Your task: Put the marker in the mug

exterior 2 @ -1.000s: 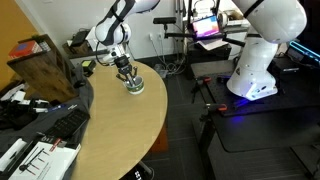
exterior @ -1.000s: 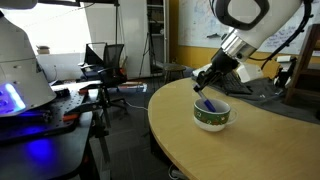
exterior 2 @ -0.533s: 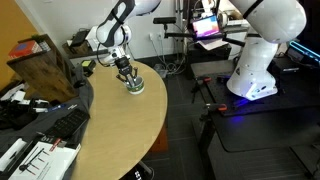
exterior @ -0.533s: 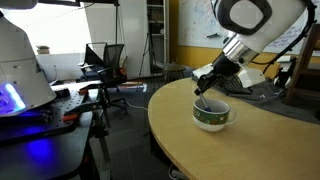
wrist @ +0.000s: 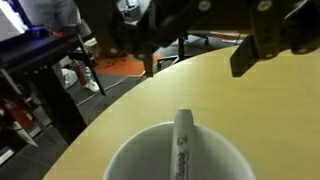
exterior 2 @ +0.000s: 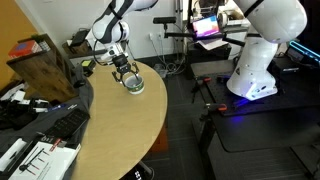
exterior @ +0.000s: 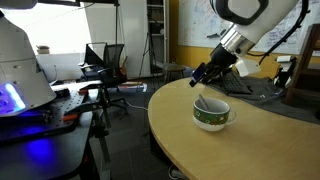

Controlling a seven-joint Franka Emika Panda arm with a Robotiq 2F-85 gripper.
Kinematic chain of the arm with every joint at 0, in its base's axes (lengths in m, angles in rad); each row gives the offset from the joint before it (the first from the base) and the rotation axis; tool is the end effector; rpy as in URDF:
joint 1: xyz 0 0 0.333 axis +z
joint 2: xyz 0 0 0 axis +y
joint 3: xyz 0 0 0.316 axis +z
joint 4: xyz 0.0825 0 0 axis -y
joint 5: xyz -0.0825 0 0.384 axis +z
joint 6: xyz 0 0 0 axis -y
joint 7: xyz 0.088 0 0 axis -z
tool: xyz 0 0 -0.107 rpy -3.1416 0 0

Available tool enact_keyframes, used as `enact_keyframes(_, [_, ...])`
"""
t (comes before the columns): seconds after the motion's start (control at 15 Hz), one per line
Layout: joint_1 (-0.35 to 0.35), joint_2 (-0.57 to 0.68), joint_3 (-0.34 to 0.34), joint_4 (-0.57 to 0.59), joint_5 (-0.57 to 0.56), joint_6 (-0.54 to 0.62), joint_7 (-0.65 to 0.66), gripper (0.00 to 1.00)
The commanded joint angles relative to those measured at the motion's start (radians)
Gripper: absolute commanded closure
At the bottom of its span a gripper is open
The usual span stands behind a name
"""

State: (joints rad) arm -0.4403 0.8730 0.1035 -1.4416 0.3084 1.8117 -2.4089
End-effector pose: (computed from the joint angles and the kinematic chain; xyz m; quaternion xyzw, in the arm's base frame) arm 0.6313 -0.2043 0.1446 -0.5531 -0.7765 -0.1263 0.2742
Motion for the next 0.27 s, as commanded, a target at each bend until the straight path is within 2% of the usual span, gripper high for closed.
enact_keyframes(0.0, [0.011, -0.118, -0.004, -0.121, 0.029, -0.031, -0.009, 0.00])
enact_keyframes(0.2, [0.015, -0.178, -0.005, -0.179, 0.045, -0.085, -0.041, 0.00])
